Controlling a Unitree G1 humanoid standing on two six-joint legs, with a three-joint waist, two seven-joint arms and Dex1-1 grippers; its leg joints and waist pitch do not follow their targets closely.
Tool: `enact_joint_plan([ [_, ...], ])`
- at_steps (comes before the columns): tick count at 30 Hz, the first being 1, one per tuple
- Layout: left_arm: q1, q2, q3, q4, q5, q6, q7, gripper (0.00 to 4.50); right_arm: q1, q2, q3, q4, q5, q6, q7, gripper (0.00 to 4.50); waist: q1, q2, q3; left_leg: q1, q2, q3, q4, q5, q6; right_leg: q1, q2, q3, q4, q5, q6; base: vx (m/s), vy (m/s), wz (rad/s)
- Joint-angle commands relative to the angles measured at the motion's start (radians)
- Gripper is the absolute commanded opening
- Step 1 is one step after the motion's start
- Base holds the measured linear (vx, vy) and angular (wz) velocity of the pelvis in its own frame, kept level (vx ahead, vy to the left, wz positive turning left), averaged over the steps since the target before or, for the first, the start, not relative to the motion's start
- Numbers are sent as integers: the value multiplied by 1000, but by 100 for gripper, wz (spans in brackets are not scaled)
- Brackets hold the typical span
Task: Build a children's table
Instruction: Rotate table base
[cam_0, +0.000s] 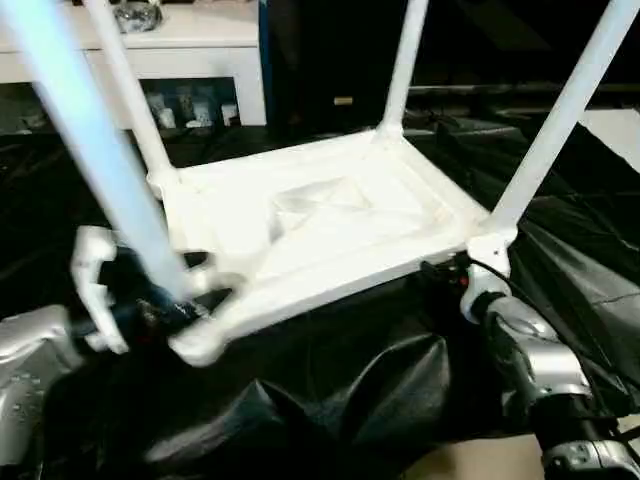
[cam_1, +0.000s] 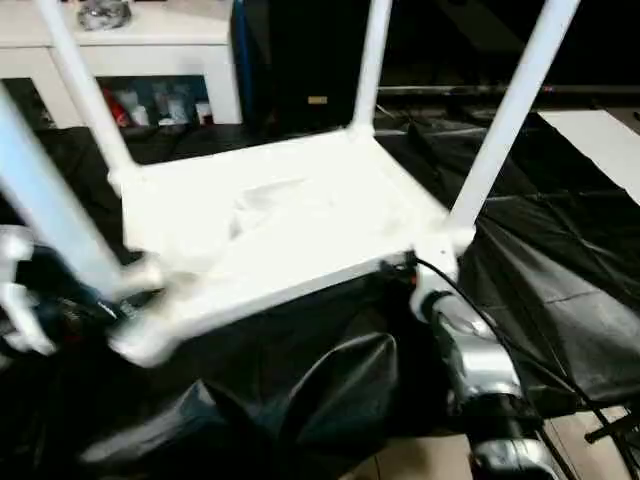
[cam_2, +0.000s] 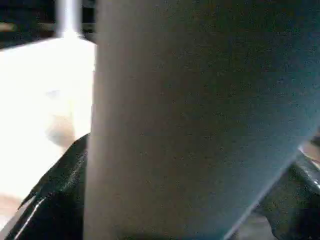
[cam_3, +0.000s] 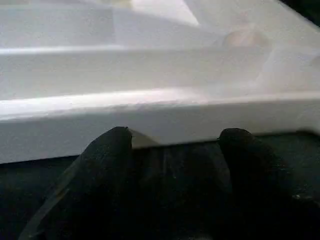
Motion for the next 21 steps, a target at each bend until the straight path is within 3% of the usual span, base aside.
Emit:
enact_joint_plan([
  [1, -17, 25, -34, -77, -57, 54, -41, 440, -40, 14, 24, 44, -22, -22, 0, 328, -4, 11, -55, 9, 13, -2, -73, -321, -27, 27, -44, 44, -78, -258, -175, 0, 0, 0],
  [5, -61, 15, -77, -164, -126, 115, -40, 440, -105, 51, 58, 117, -47, -56, 22, 328, -13, 11, -56, 9, 13, -1, -71, -310, -32, 28, -43, 43, -72, -246, -193, 0, 0, 0],
  [8, -82, -2, -93, -189, -154, 140, -27, 440, -129, 71, 77, 136, -53, -69, 37, 328, -21, 7, -54, 4, 13, -2, -71, -305, -34, 34, -43, 43, -73, -254, -185, 0, 0, 0],
  [16, -151, -124, -194, -206, -208, 181, 25, 440, -246, 203, 161, 235, -81, -124, 131, 328, -40, -2, -56, -3, 13, -2, -65, -296, -37, 33, -45, 45, -70, -278, -182, 0, 0, 0],
  [18, -157, -129, -211, -203, -204, 184, 21, 440, -254, 220, 171, 240, -79, -127, 147, 328, -48, -7, -62, -15, 12, -5, -64, -246, -31, 41, -44, 43, -63, -227, -177, 0, 0, 0],
  [19, -162, -137, -220, -204, -211, 191, 22, 440, -259, 230, 179, 245, -80, -129, 154, 328, -50, -10, -61, -10, 13, -2, -62, -242, -25, 34, -42, 45, -65, -211, -182, 0, 0, 0],
  [21, -174, -160, -233, -209, -222, 198, 32, 440, -270, 249, 191, 261, -87, -137, 163, 328, -51, -11, -63, -9, 13, 0, -59, -227, -21, 35, -43, 46, -60, -180, -197, 0, 0, 0],
])
